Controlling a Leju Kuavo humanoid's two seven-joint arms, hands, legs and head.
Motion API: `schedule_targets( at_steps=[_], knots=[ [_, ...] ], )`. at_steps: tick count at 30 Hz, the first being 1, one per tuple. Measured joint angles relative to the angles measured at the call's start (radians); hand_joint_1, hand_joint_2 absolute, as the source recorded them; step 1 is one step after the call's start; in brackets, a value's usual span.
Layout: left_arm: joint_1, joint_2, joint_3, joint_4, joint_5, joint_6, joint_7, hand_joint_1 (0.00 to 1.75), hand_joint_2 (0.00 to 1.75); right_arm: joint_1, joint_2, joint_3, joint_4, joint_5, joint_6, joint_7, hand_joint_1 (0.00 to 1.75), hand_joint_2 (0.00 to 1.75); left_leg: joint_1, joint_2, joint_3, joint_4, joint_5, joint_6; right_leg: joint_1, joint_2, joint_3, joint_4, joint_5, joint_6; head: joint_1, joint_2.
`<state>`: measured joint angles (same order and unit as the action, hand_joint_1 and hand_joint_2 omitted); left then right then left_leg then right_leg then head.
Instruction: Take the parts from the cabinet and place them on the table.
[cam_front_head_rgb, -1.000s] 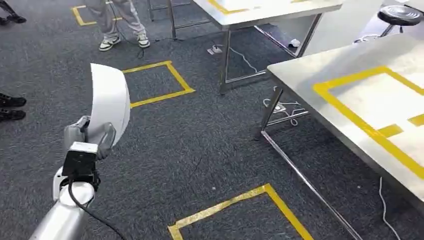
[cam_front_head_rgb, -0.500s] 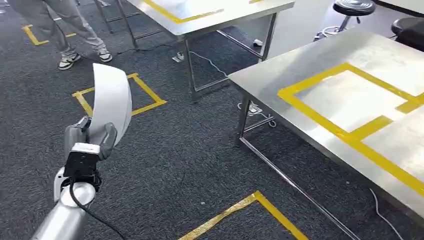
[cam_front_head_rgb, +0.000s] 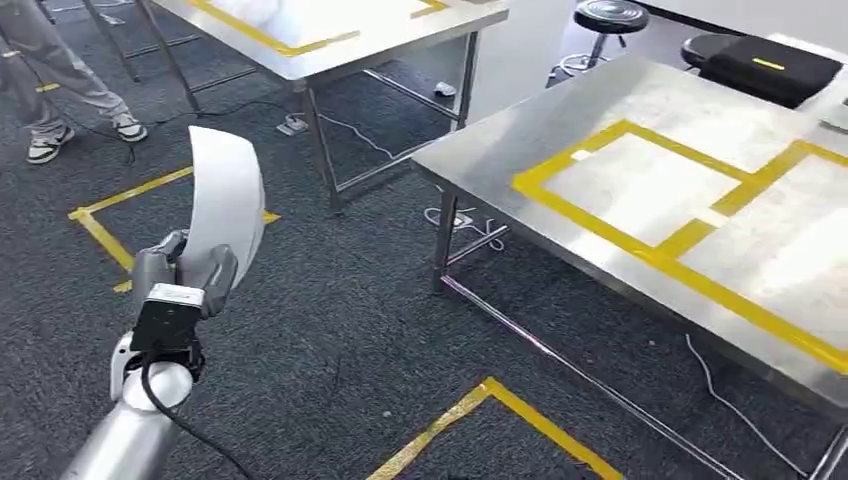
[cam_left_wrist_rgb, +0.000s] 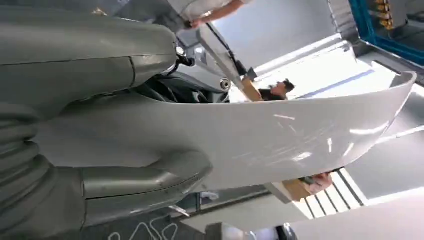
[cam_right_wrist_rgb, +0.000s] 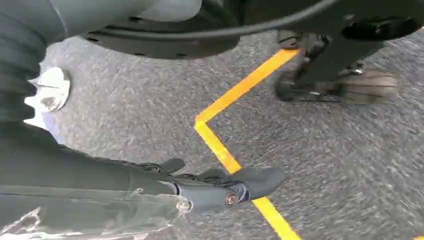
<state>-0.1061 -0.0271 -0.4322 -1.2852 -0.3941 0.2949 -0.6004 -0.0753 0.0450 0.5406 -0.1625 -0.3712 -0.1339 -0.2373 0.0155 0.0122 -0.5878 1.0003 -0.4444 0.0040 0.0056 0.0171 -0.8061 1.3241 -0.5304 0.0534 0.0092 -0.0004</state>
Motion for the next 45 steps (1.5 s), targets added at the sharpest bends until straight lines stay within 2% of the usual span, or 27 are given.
schedule_targets(
  at_steps=[1, 3, 4, 5, 6, 10, 11, 13, 15, 17, 19, 20, 21, 25, 26, 28, 30, 31, 33, 34, 35, 36, 37, 40, 41, 43, 45],
  knots=[
    [0.0, 0.0, 0.0, 0.0, 0.0, -0.001, 0.0, 1.75, 1.75, -0.003, -0.001, 0.0, 0.0, 0.0, 0.0, 0.0, 0.0, 1.75, -0.001, 0.014, 0.001, 0.0, -0.002, 0.0, 0.0, -0.001, -0.001, 0.01, 0.003, 0.001, 0.0, 0.0],
    [0.0, -0.001, -0.001, 0.0, 0.0, -0.002, 0.0, 1.75, 1.75, 0.0, -0.002, -0.001, 0.0, 0.003, 0.0, 0.002, 0.0, 1.75, -0.001, 0.036, 0.008, 0.0, -0.007, -0.004, 0.0, -0.008, 0.074, -0.106, 0.062, -0.002, 0.0, 0.0],
    [0.0, -0.002, -0.001, 0.0, 0.0, -0.003, 0.0, 1.75, 1.75, 0.002, -0.003, -0.001, 0.0, 0.003, 0.0, 0.002, 0.0, 1.75, -0.001, 0.044, 0.014, 0.0, -0.01, -0.006, 0.001, -0.023, 0.132, -0.204, 0.099, -0.004, 0.0, 0.0],
    [0.0, -0.002, -0.001, 0.0, 0.0, -0.004, 0.0, 1.75, 1.75, 0.002, -0.003, -0.001, 0.0, 0.005, 0.003, 0.002, 0.0, 1.75, -0.002, 0.053, 0.02, 0.0, -0.014, -0.011, 0.003, -0.062, 0.185, -0.291, 0.117, -0.006, 0.001, 0.0],
    [0.0, -0.002, -0.001, 0.0, 0.0, -0.005, 0.0, 1.75, 1.75, 0.0, 0.0, 0.0, 0.0, 0.006, 0.003, 0.002, 0.0, 1.75, -0.011, 0.061, 0.02, 0.001, -0.018, -0.017, 0.011, -0.08, 0.197, -0.303, 0.105, -0.011, 0.001, 0.0],
    [-0.002, -0.005, -0.006, 0.0, -0.001, -0.007, 0.0, 1.75, 1.75, 0.003, 0.002, 0.0, 0.0, 0.006, 0.003, 0.002, 0.0, 1.75, -0.009, 0.09, 0.031, -0.006, -0.021, -0.039, 0.01, -0.035, 0.189, -0.309, 0.111, -0.031, -0.001, 0.0],
    [-0.003, -0.004, -0.006, 0.0, -0.001, -0.007, 0.0, 1.75, 1.75, 0.006, 0.004, 0.0, 0.0, 0.006, 0.002, 0.003, 0.0, 1.75, -0.006, 0.061, 0.03, 0.005, -0.032, -0.045, 0.003, -0.024, 0.196, -0.315, 0.114, -0.035, -0.003, 0.0],
    [-0.002, -0.003, -0.006, 0.0, -0.001, -0.008, -0.002, 1.75, 1.75, 0.003, 0.005, 0.0, 0.0, 0.005, -0.003, 0.003, 0.0, 1.75, -0.005, 0.008, -0.03, 0.13, -0.104, -0.049, -0.001, -0.009, 0.198, -0.315, 0.114, -0.042, -0.011, 0.0],
    [0.004, 0.0, -0.006, 0.0, -0.001, -0.009, -0.002, 1.75, 1.75, 0.001, 0.005, 0.0, 0.0, 0.004, -0.005, 0.004, 0.0, 1.75, -0.006, -0.003, -0.115, 0.288, -0.161, -0.051, -0.001, 0.016, 0.198, -0.315, 0.114, -0.045, -0.012, 0.0],
    [0.006, 0.002, -0.006, 0.002, -0.001, -0.009, -0.002, 1.75, 1.75, 0.005, 0.006, 0.0, 0.0, 0.004, -0.005, 0.004, 0.0, 1.75, -0.006, -0.006, -0.131, 0.292, -0.127, -0.049, -0.001, 0.043, 0.2, -0.315, 0.114, -0.045, -0.013, 0.0],
    [0.006, 0.002, -0.006, 0.002, -0.001, -0.009, -0.002, 1.75, 1.75, 0.006, 0.006, 0.0, -0.001, 0.004, -0.005, 0.004, 0.0, 1.75, -0.004, -0.017, -0.069, 0.15, -0.031, -0.046, -0.004, 0.071, 0.202, -0.313, 0.113, -0.041, -0.013, 0.0],
    [0.005, 0.003, -0.006, 0.002, -0.001, -0.009, -0.002, 1.75, 1.75, 0.006, 0.006, 0.0, -0.001, 0.004, -0.005, 0.004, 0.0, 1.75, -0.001, -0.044, -0.028, 0.063, 0.009, -0.047, -0.006, 0.084, 0.202, -0.311, 0.112, -0.036, -0.013, 0.0],
    [0.005, 0.005, -0.006, 0.002, -0.001, -0.009, -0.003, 1.75, 1.75, 0.004, 0.006, 0.0, 0.0, 0.004, -0.005, 0.004, 0.0, 1.75, 0.003, -0.084, -0.005, 0.015, 0.004, -0.046, 0.0, 0.095, 0.195, -0.302, 0.109, -0.027, -0.015, 0.0],
    [0.003, 0.003, -0.01, 0.003, -0.001, -0.01, -0.003, 1.75, 1.75, 0.009, 0.006, -0.001, -0.001, 0.003, -0.007, 0.003, 0.0, 1.75, 0.004, -0.052, -0.005, 0.004, 0.003, -0.021, -0.008, 0.128, 0.175, -0.31, 0.116, -0.008, -0.016, 0.0],
    [-0.001, 0.002, -0.01, 0.003, -0.001, -0.01, -0.003, 1.75, 1.75, 0.009, 0.005, -0.001, -0.001, 0.003, -0.009, 0.003, 0.0, 1.75, 0.006, -0.04, -0.004, 0.002, 0.004, -0.015, -0.005, 0.11, 0.177, -0.306, 0.112, -0.005, -0.016, 0.0],
    [0.0, 0.001, -0.014, 0.003, -0.001, -0.013, -0.003, 1.75, 1.75, 0.007, 0.006, -0.001, 0.0, 0.002, -0.009, 0.004, 0.0, 1.75, 0.004, -0.024, -0.001, 0.002, 0.001, -0.005, -0.002, 0.025, 0.132, -0.206, 0.049, 0.006, 0.004, 0.0],
    [0.005, 0.004, -0.013, 0.003, -0.001, -0.013, -0.003, 1.75, 1.75, 0.004, 0.006, -0.001, -0.001, 0.002, -0.01, 0.002, 0.0, 1.75, 0.001, 0.0, 0.001, 0.002, -0.002, -0.001, -0.005, -0.003, 0.052, -0.04, -0.02, 0.011, 0.003, 0.0],
    [0.007, 0.005, -0.013, 0.003, -0.001, -0.013, -0.003, 1.75, 1.75, 0.003, 0.006, -0.001, -0.001, 0.002, -0.01, 0.002, 0.0, 1.75, 0.001, 0.013, 0.001, 0.002, -0.004, -0.001, -0.006, -0.008, 0.027, 0.008, -0.028, 0.013, 0.003, 0.0],
    [0.007, 0.004, -0.014, 0.003, -0.001, -0.013, -0.003, 1.75, 1.75, 0.003, 0.006, -0.001, -0.001, -0.001, -0.009, 0.003, 0.0, 1.75, 0.002, 0.036, 0.007, 0.003, -0.009, -0.006, -0.009, -0.015, 0.059, -0.051, 0.02, 0.013, 0.004, 0.0],
    [0.007, 0.003, -0.014, 0.003, -0.001, -0.013, -0.003, 1.75, 1.75, 0.003, 0.006, 0.0, -0.001, -0.002, -0.009, 0.004, 0.0, 1.75, 0.002, 0.046, 0.014, 0.003, -0.013, -0.008, -0.009, -0.025, 0.111, -0.145, 0.067, 0.012, 0.003, 0.0],
    [0.007, 0.003, -0.014, 0.003, -0.001, -0.013, -0.003, 1.75, 1.75, 0.007, 0.006, 0.0, 0.0, -0.003, -0.009, 0.005, 0.0, 1.75, 0.003, 0.055, 0.02, 0.003, -0.018, -0.013, -0.009, -0.048, 0.161, -0.235, 0.104, 0.011, 0.004, 0.0],
    [0.006, 0.003, -0.014, 0.003, -0.001, -0.013, -0.003, 1.75, 1.75, 0.007, 0.006, 0.0, -0.001, -0.003, -0.009, 0.005, 0.0, 1.75, -0.005, 0.062, 0.024, 0.003, -0.022, -0.02, -0.002, -0.103, 0.188, -0.289, 0.104, 0.012, 0.006, 0.0],
    [0.006, 0.004, -0.014, 0.003, -0.001, -0.013, -0.003, 1.75, 1.75, 0.004, 0.007, -0.001, -0.001, -0.003, -0.009, 0.004, 0.0, 1.75, -0.01, 0.067, 0.024, 0.007, -0.025, -0.027, -0.001, -0.089, 0.194, -0.296, 0.104, -0.003, 0.008, 0.0],
    [0.005, 0.003, -0.015, 0.003, -0.001, -0.013, -0.003, 1.75, 1.75, 0.006, 0.007, -0.001, -0.001, -0.004, -0.008, 0.004, 0.0, 1.75, -0.008, 0.101, 0.031, -0.002, -0.026, -0.041, 0.006, -0.053, 0.181, -0.294, 0.104, -0.02, 0.004, 0.0],
    [0.004, 0.002, -0.015, 0.003, -0.001, -0.013, -0.003, 1.75, 1.75, 0.007, 0.007, -0.001, -0.001, -0.004, -0.009, 0.005, 0.0, 1.75, -0.005, 0.097, 0.031, -0.001, -0.034, -0.05, -0.003, -0.04, 0.187, -0.301, 0.109, -0.03, 0.002, 0.0],
    [0.002, 0.003, -0.015, 0.003, -0.001, -0.013, -0.004, 1.75, 1.75, 0.006, 0.007, -0.001, -0.001, -0.002, -0.009, 0.006, 0.0, 1.75, -0.004, 0.02, -0.005, 0.082, -0.088, -0.054, -0.006, -0.021, 0.187, -0.302, 0.109, -0.036, -0.005, 0.0],
    [0.006, 0.004, -0.015, 0.003, -0.001, -0.014, -0.004, 1.75, 1.75, 0.002, 0.008, -0.001, -0.001, 0.0, -0.009, 0.006, 0.0, 1.75, -0.004, -0.002, -0.091, 0.25, -0.161, -0.055, -0.006, 0.005, 0.187, -0.302, 0.107, -0.042, -0.01, 0.0]
  ],
)
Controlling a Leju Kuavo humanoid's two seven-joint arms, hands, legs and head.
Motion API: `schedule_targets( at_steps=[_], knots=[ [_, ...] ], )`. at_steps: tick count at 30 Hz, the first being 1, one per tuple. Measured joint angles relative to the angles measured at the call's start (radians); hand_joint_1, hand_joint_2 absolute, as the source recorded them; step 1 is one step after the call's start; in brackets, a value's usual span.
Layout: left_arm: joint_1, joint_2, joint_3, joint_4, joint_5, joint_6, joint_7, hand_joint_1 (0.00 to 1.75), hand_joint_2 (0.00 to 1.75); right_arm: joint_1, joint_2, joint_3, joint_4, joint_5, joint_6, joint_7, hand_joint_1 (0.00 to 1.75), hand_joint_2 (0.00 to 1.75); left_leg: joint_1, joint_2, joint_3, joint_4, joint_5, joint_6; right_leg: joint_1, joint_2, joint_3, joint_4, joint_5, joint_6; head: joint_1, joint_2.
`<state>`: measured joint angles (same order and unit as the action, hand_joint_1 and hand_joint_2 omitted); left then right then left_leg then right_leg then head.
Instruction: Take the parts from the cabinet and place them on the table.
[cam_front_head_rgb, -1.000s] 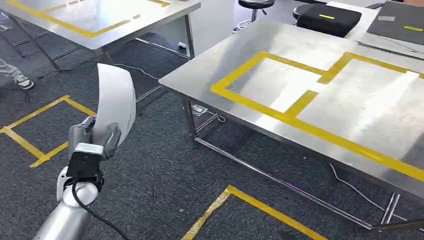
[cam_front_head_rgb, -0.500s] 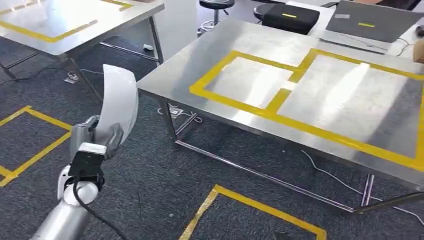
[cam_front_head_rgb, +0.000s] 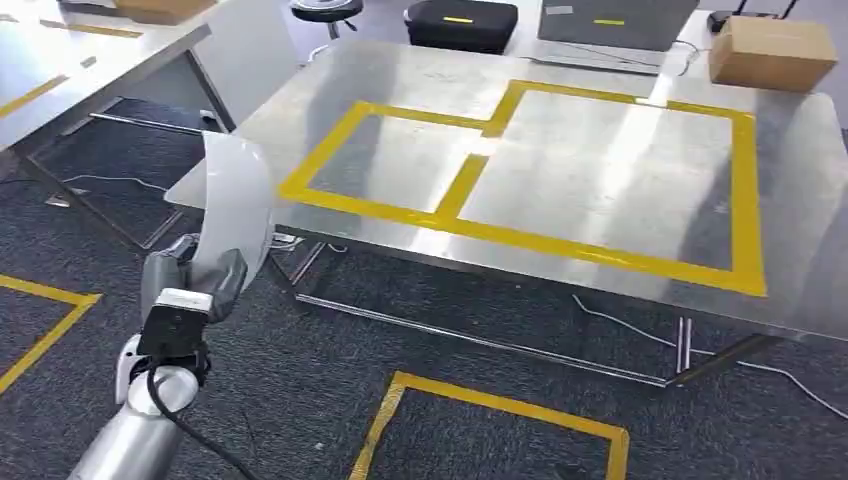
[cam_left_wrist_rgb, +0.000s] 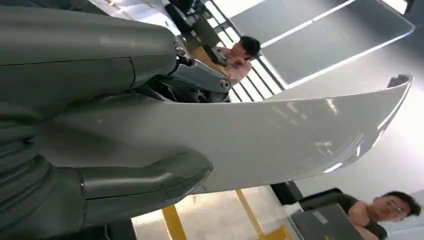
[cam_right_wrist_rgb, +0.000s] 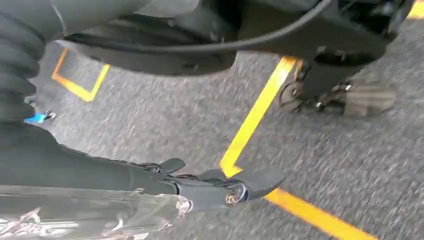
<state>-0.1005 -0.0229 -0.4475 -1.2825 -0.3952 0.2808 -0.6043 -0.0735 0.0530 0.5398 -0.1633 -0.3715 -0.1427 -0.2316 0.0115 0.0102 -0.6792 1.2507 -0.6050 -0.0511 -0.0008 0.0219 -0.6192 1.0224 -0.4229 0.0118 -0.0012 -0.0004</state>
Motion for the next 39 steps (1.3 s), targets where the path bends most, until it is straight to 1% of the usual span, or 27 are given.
schedule_targets(
  at_steps=[1, 2, 3, 5, 6, 7, 8, 10, 11, 13, 14, 16, 17, 18, 21, 22, 23, 25, 28, 29, 30, 31, 32, 35, 36, 37, 39],
  knots=[
    [0.002, 0.001, 0.0, 0.001, 0.0, -0.001, 0.0, 1.75, 1.75, 0.0, 0.0, 0.0, 0.0, 0.0, 0.001, 0.002, 0.0, 1.75, -0.001, -0.002, -0.032, 0.055, -0.011, 0.001, 0.0, 0.013, 0.0, 0.0, 0.0, 0.0, 0.0, 0.0],
    [0.002, 0.001, 0.0, 0.002, 0.0, -0.001, 0.0, 1.75, 1.75, 0.002, 0.0, 0.0, 0.0, 0.0, 0.001, 0.002, 0.0, 1.75, -0.002, -0.003, -0.042, 0.061, 0.005, 0.004, 0.0, 0.028, 0.002, 0.0, 0.0, 0.0, 0.0, 0.0],
    [0.002, 0.001, 0.0, 0.002, 0.0, -0.001, 0.0, 1.75, 1.75, 0.004, 0.0, 0.0, 0.0, 0.001, 0.001, 0.003, 0.0, 1.75, -0.002, -0.004, -0.031, 0.024, 0.044, 0.007, 0.0, 0.043, 0.004, 0.0, 0.0, 0.0, 0.0, 0.0],
    [0.001, 0.001, 0.0, 0.002, 0.0, -0.001, 0.0, 1.75, 1.75, 0.004, 0.0, 0.0, 0.0, 0.001, 0.001, 0.003, 0.0, 1.75, 0.0, -0.024, 0.04, -0.133, 0.142, 0.013, -0.001, 0.07, 0.011, 0.001, -0.002, 0.003, 0.0, 0.0],
    [0.001, 0.001, 0.0, 0.002, 0.0, -0.001, 0.0, 1.75, 1.75, 0.003, 0.0, 0.0, 0.0, 0.001, 0.001, 0.003, 0.0, 1.75, 0.003, -0.065, 0.076, -0.21, 0.171, 0.015, -0.002, 0.081, 0.011, 0.001, -0.003, 0.008, 0.0, 0.0],
    [0.0, 0.002, 0.0, 0.002, 0.0, -0.001, 0.0, 1.75, 1.75, 0.0, 0.0, 0.0, 0.0, 0.002, 0.001, 0.003, 0.0, 1.75, 0.009, -0.077, 0.092, -0.246, 0.155, 0.02, 0.005, 0.094, 0.004, 0.011, -0.006, 0.016, -0.001, 0.0],
    [0.0, 0.001, 0.0, 0.003, 0.0, -0.002, 0.0, 1.75, 1.75, 0.001, 0.0, 0.0, 0.0, 0.003, 0.0, 0.003, 0.0, 1.75, 0.005, -0.075, 0.088, -0.238, 0.154, 0.021, 0.001, 0.099, 0.0, 0.006, -0.004, 0.02, 0.001, 0.0],
    [0.0, -0.002, -0.001, 0.003, 0.0, -0.003, 0.0, 1.75, 1.75, 0.006, 0.0, 0.0, 0.0, 0.005, -0.003, 0.001, 0.0, 1.75, -0.001, -0.063, 0.088, -0.239, 0.153, 0.032, -0.004, 0.112, -0.001, -0.003, 0.001, 0.032, -0.001, 0.0],
    [-0.002, -0.002, 0.0, 0.003, 0.0, -0.004, 0.0, 1.75, 1.75, 0.005, -0.001, 0.0, 0.0, 0.006, -0.005, 0.001, 0.0, 1.75, 0.009, -0.05, 0.091, -0.246, 0.158, 0.042, -0.004, 0.117, -0.005, -0.003, 0.0, 0.039, -0.002, 0.0],
    [-0.003, -0.006, -0.001, 0.003, 0.0, -0.007, -0.001, 1.75, 1.75, 0.004, -0.001, 0.0, 0.0, 0.007, -0.004, -0.002, 0.0, 1.75, 0.008, -0.04, 0.096, -0.247, 0.156, 0.054, 0.004, 0.024, -0.031, 0.065, -0.044, 0.049, 0.017, 0.0],
    [-0.001, -0.005, -0.001, 0.003, 0.0, -0.008, -0.001, 1.75, 1.75, 0.003, -0.001, 0.0, 0.0, 0.008, 0.001, -0.008, 0.0, 1.75, 0.006, -0.034, 0.097, -0.247, 0.154, 0.056, 0.002, 0.0, -0.069, 0.142, -0.082, 0.053, 0.018, 0.0],
    [0.0, -0.002, 0.0, 0.003, -0.002, -0.008, -0.001, 1.75, 1.75, 0.001, -0.001, 0.002, 0.0, 0.009, 0.005, -0.015, 0.0, 1.75, 0.004, -0.02, 0.098, -0.246, 0.152, 0.059, -0.001, -0.015, -0.146, 0.295, -0.137, 0.058, 0.018, 0.0],
    [0.001, -0.002, -0.001, 0.004, -0.003, -0.008, -0.002, 1.75, 1.75, 0.001, -0.001, 0.002, 0.0, 0.01, 0.006, -0.017, 0.0, 1.75, 0.004, -0.014, 0.099, -0.246, 0.151, 0.058, -0.002, -0.016, -0.156, 0.312, -0.133, 0.058, 0.018, 0.0],
    [0.001, -0.002, -0.001, 0.005, -0.003, -0.008, -0.002, 1.75, 1.75, -0.001, -0.001, 0.003, 0.0, 0.01, 0.006, -0.017, 0.0, 1.75, 0.004, -0.011, 0.102, -0.246, 0.148, 0.057, -0.002, -0.016, -0.139, 0.28, -0.105, 0.058, 0.018, 0.0],
    [0.0, -0.002, 0.0, 0.005, -0.004, -0.009, -0.002, 1.75, 1.75, 0.002, -0.001, 0.003, 0.0, 0.01, 0.006, -0.017, 0.0, 1.75, 0.004, -0.009, 0.116, -0.246, 0.139, 0.047, -0.001, -0.026, -0.003, 0.022, 0.011, 0.049, 0.018, 0.0],
    [-0.001, -0.001, 0.0, 0.005, -0.004, -0.009, -0.002, 1.75, 1.75, -0.001, -0.001, 0.003, 0.0, 0.011, 0.006, -0.017, 0.0, 1.75, -0.004, -0.008, 0.113, -0.244, 0.137, 0.042, 0.004, -0.031, 0.013, 0.001, -0.006, 0.045, 0.018, 0.0],
    [-0.001, -0.001, 0.0, 0.005, -0.004, -0.009, -0.002, 1.75, 1.75, -0.003, -0.001, 0.003, 0.0, 0.012, 0.006, -0.017, 0.0, 1.75, -0.004, -0.008, 0.112, -0.245, 0.139, 0.038, 0.004, -0.027, 0.01, 0.0, -0.002, 0.039, 0.016, 0.0],
    [0.0, 0.0, -0.001, 0.005, -0.006, -0.009, -0.003, 1.75, 1.75, -0.001, 0.0, 0.003, 0.0, 0.012, 0.006, -0.017, 0.0, 1.75, -0.005, -0.008, 0.112, -0.244, 0.141, 0.053, 0.001, -0.023, 0.008, -0.005, 0.004, 0.044, 0.014, 0.0],
    [0.0, 0.002, -0.001, 0.005, -0.01, -0.009, -0.003, 1.75, 1.75, -0.001, 0.001, 0.003, 0.0, 0.013, 0.003, -0.017, 0.0, 1.75, -0.009, -0.005, 0.116, -0.255, 0.14, 0.053, -0.004, -0.018, 0.01, -0.014, 0.007, 0.045, 0.014, 0.0],
    [-0.002, 0.002, -0.001, 0.005, -0.011, -0.009, -0.004, 1.75, 1.75, -0.003, 0.001, 0.003, 0.0, 0.014, 0.003, -0.017, 0.0, 1.75, -0.012, -0.005, 0.123, -0.277, 0.147, 0.065, -0.007, -0.016, 0.016, -0.031, 0.014, 0.047, 0.01, 0.0],
    [-0.003, 0.001, -0.001, 0.003, -0.012, -0.008, -0.005, 1.75, 1.75, -0.005, 0.001, 0.003, 0.0, 0.014, 0.003, -0.017, 0.0, 1.75, -0.005, -0.003, 0.153, -0.326, 0.164, 0.075, 0.004, -0.016, 0.025, -0.051, 0.018, 0.047, 0.005, 0.0],
    [-0.004, -0.002, -0.001, 0.003, -0.012, -0.008, -0.005, 1.75, 1.75, -0.003, 0.001, 0.004, 0.0, 0.015, 0.003, -0.017, 0.0, 1.75, 0.001, 0.006, 0.173, -0.359, 0.18, 0.064, 0.003, -0.015, 0.023, -0.04, 0.013, 0.046, 0.009, 0.0],
    [-0.008, -0.001, -0.001, 0.003, -0.013, -0.008, -0.006, 1.75, 1.75, -0.003, 0.001, 0.004, 0.0, 0.016, 0.002, -0.017, 0.0, 1.75, 0.007, 0.006, 0.185, -0.376, 0.187, 0.067, 0.0, -0.014, 0.005, 0.002, -0.012, 0.05, 0.014, 0.0],
    [-0.005, 0.0, -0.001, 0.003, -0.015, -0.007, -0.006, 1.75, 1.75, 0.001, 0.001, 0.004, 0.0, 0.015, 0.0, -0.016, 0.0, 1.75, 0.019, 0.007, 0.191, -0.374, 0.183, 0.044, -0.019, -0.015, -0.106, 0.221, -0.1, 0.074, 0.013, 0.0],
    [-0.002, -0.001, -0.001, 0.003, -0.015, -0.008, -0.006, 1.75, 1.75, 0.002, 0.001, 0.004, 0.0, 0.014, -0.002, -0.017, 0.0, 1.75, 0.025, 0.007, 0.193, -0.371, 0.179, 0.036, -0.025, -0.016, -0.12, 0.241, -0.094, 0.083, 0.013, 0.0],
    [-0.001, 0.0, -0.001, 0.003, -0.015, -0.007, -0.006, 1.75, 1.75, 0.001, 0.0, 0.004, 0.0, 0.014, -0.002, -0.017, 0.0, 1.75, 0.032, 0.007, 0.198, -0.368, 0.174, 0.026, -0.031, -0.017, -0.107, 0.214, -0.068, 0.092, 0.013, 0.0],
    [0.0, -0.001, -0.001, 0.004, -0.015, -0.007, -0.006, 1.75, 1.75, 0.003, -0.002, 0.004, 0.0, 0.016, -0.003, -0.016, 0.0, 1.75, 0.056, 0.006, 0.207, -0.346, 0.153, -0.001, -0.049, -0.025, -0.015, 0.037, 0.031, 0.119, 0.013, 0.0]
  ],
)
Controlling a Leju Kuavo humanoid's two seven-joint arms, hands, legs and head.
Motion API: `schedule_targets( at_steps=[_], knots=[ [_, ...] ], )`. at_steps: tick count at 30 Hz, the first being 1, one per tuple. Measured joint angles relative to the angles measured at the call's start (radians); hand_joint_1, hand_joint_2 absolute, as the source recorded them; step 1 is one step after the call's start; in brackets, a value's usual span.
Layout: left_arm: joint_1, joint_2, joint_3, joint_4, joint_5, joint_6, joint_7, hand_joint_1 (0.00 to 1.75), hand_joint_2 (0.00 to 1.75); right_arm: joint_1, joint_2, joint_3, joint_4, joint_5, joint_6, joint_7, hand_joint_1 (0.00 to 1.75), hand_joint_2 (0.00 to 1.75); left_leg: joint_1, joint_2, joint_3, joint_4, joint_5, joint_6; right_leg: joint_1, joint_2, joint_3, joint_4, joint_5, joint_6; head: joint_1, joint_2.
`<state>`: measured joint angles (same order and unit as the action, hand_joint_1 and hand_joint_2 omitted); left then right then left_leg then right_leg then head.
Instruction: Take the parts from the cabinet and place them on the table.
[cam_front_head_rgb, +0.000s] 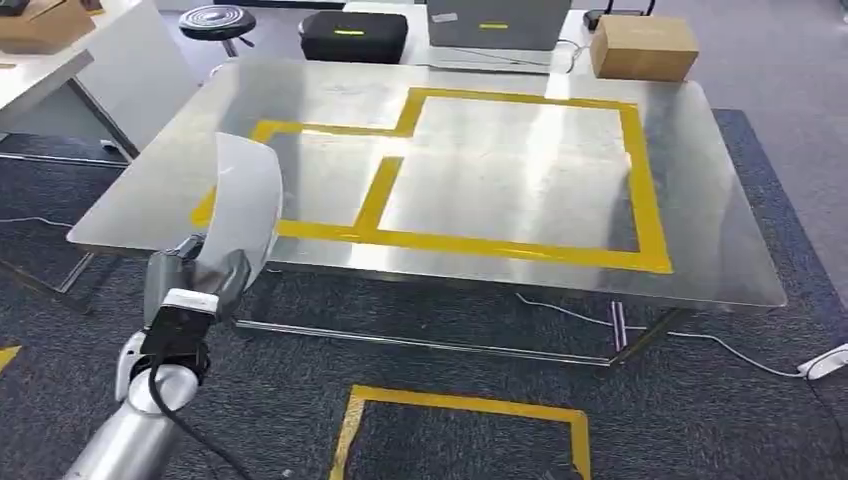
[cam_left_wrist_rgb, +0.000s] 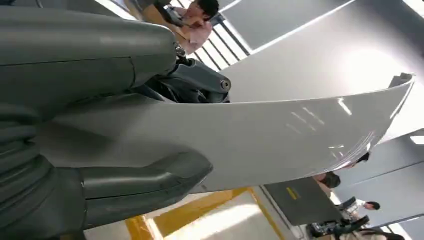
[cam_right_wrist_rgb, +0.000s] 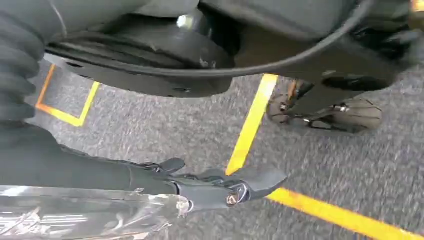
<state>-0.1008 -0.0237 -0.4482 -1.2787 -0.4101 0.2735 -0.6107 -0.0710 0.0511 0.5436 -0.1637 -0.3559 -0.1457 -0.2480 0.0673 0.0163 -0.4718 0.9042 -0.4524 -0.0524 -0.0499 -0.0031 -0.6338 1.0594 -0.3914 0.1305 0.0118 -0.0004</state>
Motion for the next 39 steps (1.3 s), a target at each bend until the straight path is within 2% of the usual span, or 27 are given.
schedule_targets(
  at_steps=[1, 2, 3, 4, 6, 7, 8, 11, 12, 13, 14, 16, 17, 18, 19, 21, 23, 26, 27, 28, 29, 31, 32, 33, 36, 37, 39],
  knots=[
    [0.0, 0.0, 0.0, 0.0, 0.0, 0.0, 0.0, 1.75, 1.75, 0.0, 0.001, 0.0, 0.0, 0.0, 0.0, 0.0, 0.0, 1.75, 0.002, 0.0, -0.001, 0.021, -0.017, -0.018, -0.007, -0.005, 0.033, -0.061, 0.001, 0.025, 0.002, 0.0],
    [0.0, 0.002, 0.0, 0.0, 0.0, 0.0, 0.0, 1.75, 1.75, -0.001, 0.016, 0.002, 0.0, 0.001, 0.003, 0.0, 0.0, 1.75, -0.002, -0.001, -0.012, 0.034, -0.028, -0.031, -0.003, 0.012, 0.032, -0.047, -0.024, 0.012, 0.024, 0.0],
    [0.001, 0.002, 0.0, 0.0, 0.0, 0.001, 0.0, 1.75, 1.75, -0.002, 0.009, 0.001, 0.0, 0.001, 0.002, 0.0, 0.0, 1.75, -0.005, -0.001, -0.018, 0.043, -0.031, -0.033, -0.006, 0.016, 0.023, -0.037, -0.03, -0.028, 0.019, 0.0],
    [0.0, 0.002, 0.0, 0.0, -0.002, 0.001, 0.0, 1.75, 1.75, -0.001, 0.008, 0.001, 0.0, 0.0, 0.002, 0.0, 0.0, 1.75, -0.007, -0.001, -0.017, 0.042, -0.027, -0.035, -0.005, 0.016, 0.016, -0.03, -0.035, -0.042, 0.0, 0.0],
    [-0.001, 0.001, -0.001, 0.0, -0.001, 0.001, 0.0, 1.75, 1.75, 0.0, 0.008, 0.001, 0.0, 0.0, 0.002, 0.0, 0.0, 1.75, -0.001, -0.001, -0.017, 0.039, -0.032, -0.041, 0.005, 0.02, 0.01, -0.014, -0.047, -0.062, -0.007, 0.0],
    [-0.001, 0.001, -0.001, 0.0, -0.001, 0.002, 0.0, 1.75, 1.75, 0.003, 0.007, 0.001, 0.0, 0.0, -0.002, -0.001, 0.0, 1.75, 0.002, -0.001, -0.02, 0.055, -0.045, -0.038, 0.005, 0.023, 0.015, -0.015, -0.051, -0.074, -0.015, 0.0],
    [-0.002, 0.001, -0.002, 0.0, -0.001, 0.003, 0.0, 1.75, 1.75, 0.003, 0.007, 0.001, 0.0, 0.001, -0.002, -0.001, 0.0, 1.75, -0.004, -0.001, -0.048, 0.107, -0.07, -0.031, 0.007, 0.024, 0.019, -0.017, -0.053, -0.079, -0.018, 0.0],
    [0.0, 0.002, -0.002, 0.0, -0.001, 0.003, 0.0, 1.75, 1.75, 0.003, 0.006, 0.001, 0.0, 0.002, -0.005, 0.0, 0.0, 1.75, -0.025, -0.003, -0.21, 0.376, -0.163, -0.015, 0.019, 0.028, 0.028, -0.021, -0.063, -0.097, -0.024, 0.0],
    [0.002, 0.002, -0.002, 0.0, -0.001, 0.003, 0.0, 1.75, 1.75, 0.005, 0.006, 0.001, 0.0, 0.003, -0.007, 0.0, 0.0, 1.75, -0.029, -0.003, -0.241, 0.409, -0.156, -0.007, 0.023, 0.03, 0.033, -0.021, -0.068, -0.1, -0.024, 0.0],
    [0.002, 0.002, -0.002, 0.0, -0.001, 0.003, 0.0, 1.75, 1.75, 0.006, 0.006, 0.001, 0.0, 0.003, -0.008, 0.0, 0.0, 1.75, -0.035, -0.004, -0.249, 0.399, -0.124, 0.004, 0.027, 0.033, 0.04, -0.021, -0.073, -0.102, -0.023, 0.0],
    [0.002, 0.002, -0.002, 0.0, -0.001, 0.003, 0.0, 1.75, 1.75, 0.006, 0.006, 0.002, 0.0, 0.005, -0.008, 0.0, 0.0, 1.75, -0.041, -0.005, -0.238, 0.352, -0.069, 0.016, 0.03, 0.036, 0.05, -0.021, -0.08, -0.102, -0.024, 0.0],
    [0.002, 0.002, -0.002, 0.0, -0.001, 0.003, 0.0, 1.75, 1.75, 0.003, 0.006, 0.002, 0.0, 0.006, -0.008, 0.0, 0.0, 1.75, -0.055, -0.01, -0.182, 0.192, 0.045, 0.043, 0.032, 0.04, 0.073, -0.022, -0.094, -0.098, -0.023, 0.0],
    [0.002, 0.003, -0.002, 0.0, -0.001, 0.003, 0.0, 1.75, 1.75, 0.003, 0.006, 0.002, 0.0, 0.008, -0.008, 0.0, 0.0, 1.75, -0.061, -0.017, -0.166, 0.158, 0.05, 0.051, 0.035, 0.043, 0.067, -0.022, -0.101, -0.092, -0.023, 0.0],
    [0.001, 0.003, -0.002, -0.001, -0.002, 0.003, 0.0, 1.75, 1.75, 0.001, 0.006, 0.002, 0.0, 0.009, -0.008, 0.0, 0.0, 1.75, -0.061, -0.016, -0.145, 0.115, 0.024, 0.047, 0.038, 0.048, 0.074, -0.02, -0.107, -0.085, -0.024, 0.0],
    [0.0, 0.002, -0.002, -0.001, -0.002, 0.003, 0.0, 1.75, 1.75, 0.0, 0.006, 0.002, 0.0, 0.009, -0.008, 0.0, 0.0, 1.75, -0.062, -0.016, -0.148, 0.116, 0.014, 0.037, 0.037, 0.046, 0.073, -0.03, -0.107, -0.079, -0.021, 0.0],
    [0.002, 0.003, -0.001, -0.002, -0.002, 0.003, 0.0, 1.75, 1.75, 0.004, 0.006, 0.002, 0.0, 0.008, -0.008, 0.0, 0.0, 1.75, -0.059, -0.018, -0.137, 0.103, 0.01, 0.047, 0.037, 0.041, 0.093, -0.036, -0.101, -0.063, -0.021, 0.0],
    [0.001, 0.001, 0.001, -0.003, -0.002, 0.005, 0.0, 1.75, 1.75, -0.001, 0.006, 0.002, 0.0, 0.009, -0.008, 0.0, 0.0, 1.75, -0.054, -0.019, -0.113, 0.099, 0.002, 0.058, 0.038, 0.024, 0.078, 0.002, -0.124, -0.055, -0.016, 0.0],
    [0.004, 0.002, 0.0, -0.003, -0.002, 0.005, 0.0, 1.75, 1.75, -0.004, 0.006, 0.002, 0.0, 0.009, -0.008, 0.0, 0.0, 1.75, -0.06, -0.016, -0.095, 0.1, -0.019, 0.065, 0.038, 0.012, -0.063, 0.231, -0.201, -0.052, -0.012, 0.0],
    [0.005, 0.002, 0.0, -0.003, -0.002, 0.005, 0.0, 1.75, 1.75, -0.003, 0.006, 0.003, 0.0, 0.008, -0.008, 0.0, 0.0, 1.75, -0.062, -0.016, -0.086, 0.1, -0.026, 0.067, 0.039, 0.012, -0.099, 0.275, -0.21, -0.052, -0.013, 0.0],
    [0.005, 0.001, 0.0, -0.003, -0.002, 0.005, 0.0, 1.75, 1.75, 0.0, 0.006, 0.005, 0.0, 0.006, -0.008, 0.0, 0.0, 1.75, -0.063, -0.018, -0.072, 0.1, -0.036, 0.068, 0.04, 0.012, -0.114, 0.27, -0.194, -0.055, -0.012, 0.0],
    [0.006, 0.002, 0.0, -0.003, -0.002, 0.005, 0.0, 1.75, 1.75, -0.001, 0.006, 0.006, 0.0, 0.008, -0.007, 0.0, 0.0, 1.75, -0.064, -0.018, -0.056, 0.1, -0.048, 0.068, 0.042, 0.011, -0.105, 0.221, -0.159, -0.058, -0.011, 0.0],
    [0.006, 0.0, 0.0, -0.003, -0.002, 0.005, 0.0, 1.75, 1.75, 0.001, 0.006, 0.006, 0.0, 0.008, -0.008, 0.0, 0.0, 1.75, -0.066, -0.018, -0.017, 0.1, -0.073, 0.065, 0.047, 0.01, -0.054, 0.056, -0.051, -0.071, -0.012, 0.0],
    [0.006, 0.0, 0.0, -0.002, -0.002, 0.005, 0.0, 1.75, 1.75, 0.006, 0.005, 0.006, 0.001, 0.008, -0.008, 0.0, 0.0, 1.75, -0.065, -0.018, -0.011, 0.097, -0.085, 0.062, 0.053, 0.003, -0.042, -0.011, 0.022, -0.082, -0.01, 0.0],
    [0.008, 0.0, 0.0, -0.002, -0.002, 0.005, 0.0, 1.75, 1.75, 0.005, 0.004, 0.007, 0.002, 0.008, -0.007, 0.0, 0.0, 1.75, -0.068, -0.019, -0.004, 0.098, -0.09, 0.055, 0.057, 0.0, -0.045, -0.017, -0.006, -0.084, -0.012, 0.0],
    [0.008, -0.002, 0.0, -0.003, -0.002, 0.005, 0.0, 1.75, 1.75, 0.004, 0.004, 0.008, 0.001, 0.007, -0.008, 0.001, 0.0, 1.75, -0.068, -0.017, 0.009, 0.082, -0.084, 0.037, 0.059, 0.004, -0.027, -0.033, -0.007, -0.105, -0.012, 0.0],
    [0.006, -0.002, 0.0, -0.005, -0.002, 0.005, 0.0, 1.75, 1.75, 0.003, 0.004, 0.008, 0.001, 0.007, -0.008, 0.0, 0.0, 1.75, -0.07, -0.017, 0.002, 0.099, -0.083, 0.034, 0.049, 0.01, -0.009, -0.04, -0.007, -0.106, -0.013, 0.0],
    [0.004, 0.0, 0.0, -0.004, -0.002, 0.005, 0.0, 1.75, 1.75, 0.002, 0.002, 0.008, 0.001, 0.009, -0.01, 0.0, 0.0, 1.75, -0.068, -0.018, -0.067, 0.222, -0.063, 0.019, 0.045, 0.012, 0.014, -0.053, -0.018, -0.111, -0.022, 0.0]
  ],
)
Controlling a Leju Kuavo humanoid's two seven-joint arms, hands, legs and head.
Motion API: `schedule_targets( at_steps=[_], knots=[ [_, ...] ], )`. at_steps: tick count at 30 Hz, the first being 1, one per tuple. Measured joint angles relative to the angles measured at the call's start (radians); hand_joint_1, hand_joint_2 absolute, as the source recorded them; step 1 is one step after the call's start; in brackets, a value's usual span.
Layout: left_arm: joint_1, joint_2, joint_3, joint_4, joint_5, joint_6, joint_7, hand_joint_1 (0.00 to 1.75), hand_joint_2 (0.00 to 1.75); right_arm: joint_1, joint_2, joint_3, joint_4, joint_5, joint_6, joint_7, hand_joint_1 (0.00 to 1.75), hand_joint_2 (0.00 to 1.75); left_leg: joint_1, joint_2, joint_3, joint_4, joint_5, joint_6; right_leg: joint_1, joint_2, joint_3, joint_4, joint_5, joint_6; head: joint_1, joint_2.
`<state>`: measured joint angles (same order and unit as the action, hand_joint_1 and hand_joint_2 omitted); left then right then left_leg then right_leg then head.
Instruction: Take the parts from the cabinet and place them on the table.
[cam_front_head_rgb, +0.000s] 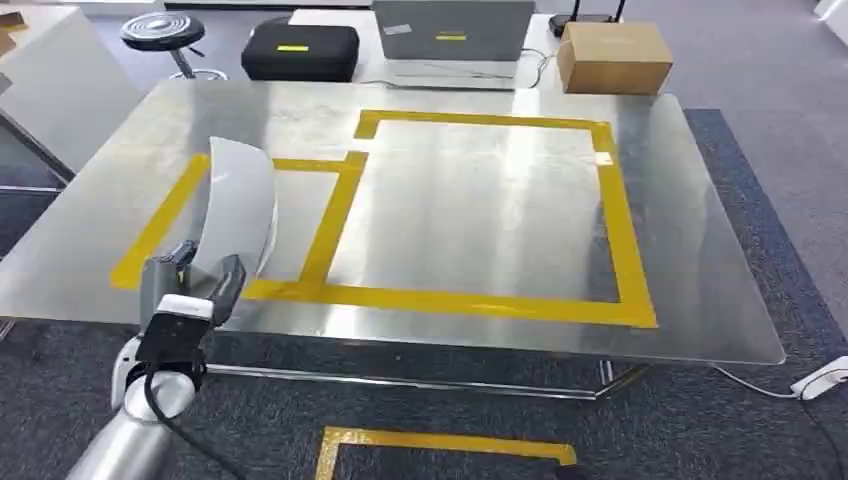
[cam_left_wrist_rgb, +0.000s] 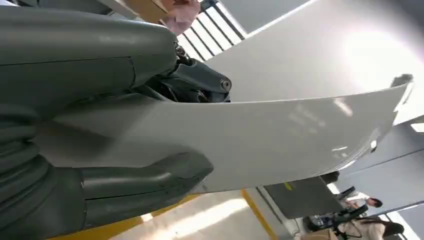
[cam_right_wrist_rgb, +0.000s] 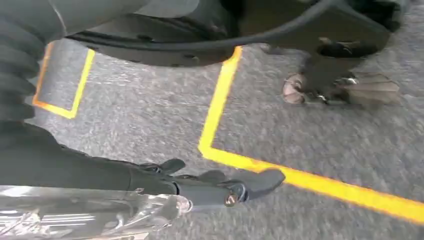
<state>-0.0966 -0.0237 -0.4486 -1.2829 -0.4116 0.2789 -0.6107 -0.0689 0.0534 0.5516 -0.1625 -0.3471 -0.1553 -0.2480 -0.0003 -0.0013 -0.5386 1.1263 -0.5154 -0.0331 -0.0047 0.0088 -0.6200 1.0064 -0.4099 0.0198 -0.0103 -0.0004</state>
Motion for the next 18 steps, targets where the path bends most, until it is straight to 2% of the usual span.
schedule_targets(
  at_steps=[1, 2, 3, 4, 5, 6, 7, 8, 9, 10, 11, 12, 13, 14, 15, 16, 18],
  knots=[
    [0.002, 0.002, 0.0, 0.0, 0.0, 0.0, 0.0, 1.75, 1.75, 0.001, 0.0, 0.0, 0.0, 0.0, 0.001, 0.0, 0.0, 1.75, 0.002, 0.0, -0.052, 0.074, -0.03, -0.007, -0.003, 0.001, 0.012, -0.003, -0.01, -0.001, 0.003, 0.0],
    [0.004, 0.002, 0.0, 0.0, 0.0, 0.0, 0.0, 1.75, 1.75, 0.002, 0.0, 0.0, 0.0, 0.0, 0.001, 0.0, 0.0, 1.75, 0.004, 0.0, -0.096, 0.127, -0.078, -0.013, -0.005, 0.002, 0.022, -0.004, -0.02, -0.001, 0.002, 0.0],
    [0.004, 0.002, 0.0, 0.0, 0.0, 0.0, 0.0, 1.75, 1.75, 0.005, 0.0, 0.0, 0.0, 0.0, 0.002, 0.0, 0.0, 1.75, 0.006, 0.0, -0.13, 0.154, -0.118, -0.017, -0.008, 0.003, 0.035, -0.004, -0.03, -0.001, 0.0, 0.0],
    [0.004, 0.002, 0.0, 0.0, 0.0, 0.0, 0.0, 1.75, 1.75, 0.006, 0.0, 0.0, 0.0, 0.0, 0.002, 0.0, 0.0, 1.75, 0.008, 0.0, -0.148, 0.15, -0.13, -0.018, -0.011, 0.005, 0.047, -0.004, -0.04, 0.001, 0.001, 0.0],
    [0.005, 0.003, 0.0, 0.0, 0.0, 0.0, 0.0, 1.75, 1.75, 0.006, 0.0, 0.0, 0.0, 0.0, 0.002, 0.0, 0.0, 1.75, 0.011, 0.0, -0.151, 0.121, -0.112, -0.017, -0.015, 0.008, 0.063, -0.004, -0.051, 0.004, 0.001, 0.0],
    [0.005, 0.003, 0.0, 0.0, 0.0, 0.0, 0.0, 1.75, 1.75, 0.005, 0.0, 0.0, 0.0, 0.0, 0.002, 0.0, 0.0, 1.75, 0.013, 0.0, -0.143, 0.068, -0.069, -0.019, -0.019, 0.012, 0.079, -0.004, -0.064, 0.009, 0.001, 0.0],
    [0.005, 0.005, 0.0, 0.0, 0.0, 0.0, 0.0, 1.75, 1.75, 0.005, 0.0, 0.0, 0.0, 0.0, 0.002, 0.0, 0.0, 1.75, 0.017, 0.001, -0.128, -0.005, 0.003, -0.025, -0.024, 0.014, 0.096, -0.004, -0.076, 0.017, 0.001, 0.0],
    [0.006, 0.006, 0.0, 0.001, 0.0, 0.0, 0.0, 1.75, 1.75, 0.006, 0.0, 0.0, 0.0, 0.0, 0.002, 0.0, 0.0, 1.75, 0.024, 0.002, -0.118, -0.077, 0.095, -0.033, -0.022, 0.015, 0.094, -0.006, -0.088, 0.026, 0.0, 0.0],
    [0.005, 0.007, -0.001, 0.002, 0.0, 0.0, 0.0, 1.75, 1.75, 0.004, -0.002, 0.0, 0.001, 0.0, 0.002, 0.0, 0.0, 1.75, 0.029, 0.01, -0.124, -0.138, 0.136, -0.028, -0.02, 0.017, 0.112, 0.009, -0.104, 0.037, -0.013, 0.0],
    [0.008, 0.007, -0.002, 0.003, 0.0, -0.002, 0.001, 1.75, 1.75, 0.003, -0.002, 0.001, 0.001, 0.0, 0.002, 0.0, 0.0, 1.75, 0.024, 0.013, -0.123, -0.118, 0.12, -0.015, -0.02, 0.019, 0.114, -0.006, -0.111, 0.045, -0.007, 0.0],
    [0.008, 0.003, -0.002, 0.002, -0.001, -0.001, 0.001, 1.75, 1.75, 0.004, -0.003, 0.001, 0.001, -0.001, 0.002, 0.002, 0.0, 1.75, 0.023, 0.009, -0.12, -0.118, 0.129, -0.006, -0.021, 0.016, 0.118, -0.014, -0.116, 0.054, -0.008, 0.0],
    [0.006, 0.004, -0.001, 0.002, 0.0, 0.0, 0.001, 1.75, 1.75, 0.004, -0.002, 0.001, 0.001, 0.0, 0.002, 0.001, 0.0, 1.75, 0.025, 0.01, -0.119, -0.119, 0.127, 0.003, -0.021, 0.016, 0.138, -0.018, -0.113, 0.06, -0.003, 0.0],
    [0.005, 0.003, 0.0, 0.002, 0.001, 0.003, 0.001, 1.75, 1.75, 0.001, -0.002, 0.001, 0.0, 0.003, 0.0, 0.002, 0.0, 1.75, 0.027, 0.007, -0.11, -0.118, 0.127, 0.01, -0.022, 0.013, 0.146, -0.024, -0.117, 0.064, -0.003, 0.0],
    [0.005, 0.0, 0.002, 0.0, 0.002, 0.006, 0.002, 1.75, 1.75, -0.002, -0.003, 0.002, 0.0, 0.005, -0.002, 0.002, 0.0, 1.75, 0.027, 0.004, -0.099, -0.121, 0.121, 0.018, -0.023, 0.004, 0.132, 0.007, -0.113, 0.066, -0.001, 0.0],
    [0.004, -0.002, 0.002, 0.0, 0.001, 0.008, 0.002, 1.75, 1.75, -0.004, -0.003, 0.002, 0.0, 0.006, -0.003, 0.003, 0.0, 1.75, 0.026, 0.004, -0.093, -0.121, 0.114, 0.023, -0.022, -0.001, 0.092, 0.079, -0.114, 0.068, 0.002, 0.0],
    [0.005, -0.003, 0.001, 0.0, 0.0, 0.008, 0.003, 1.75, 1.75, -0.004, -0.002, 0.002, 0.0, 0.006, -0.003, 0.003, 0.0, 1.75, 0.025, 0.004, -0.088, -0.121, 0.107, 0.028, -0.02, -0.002, 0.041, 0.158, -0.135, 0.069, 0.004, 0.0],
    [0.006, -0.006, 0.001, 0.002, -0.017, 0.016, 0.021, 1.75, 1.75, -0.003, -0.002, 0.002, 0.0, 0.006, -0.002, 0.008, 0.0, 1.75, 0.018, 0.003, -0.076, -0.121, 0.092, 0.036, -0.015, -0.002, -0.052, 0.283, -0.215, 0.068, 0.005, 0.0]
  ],
)
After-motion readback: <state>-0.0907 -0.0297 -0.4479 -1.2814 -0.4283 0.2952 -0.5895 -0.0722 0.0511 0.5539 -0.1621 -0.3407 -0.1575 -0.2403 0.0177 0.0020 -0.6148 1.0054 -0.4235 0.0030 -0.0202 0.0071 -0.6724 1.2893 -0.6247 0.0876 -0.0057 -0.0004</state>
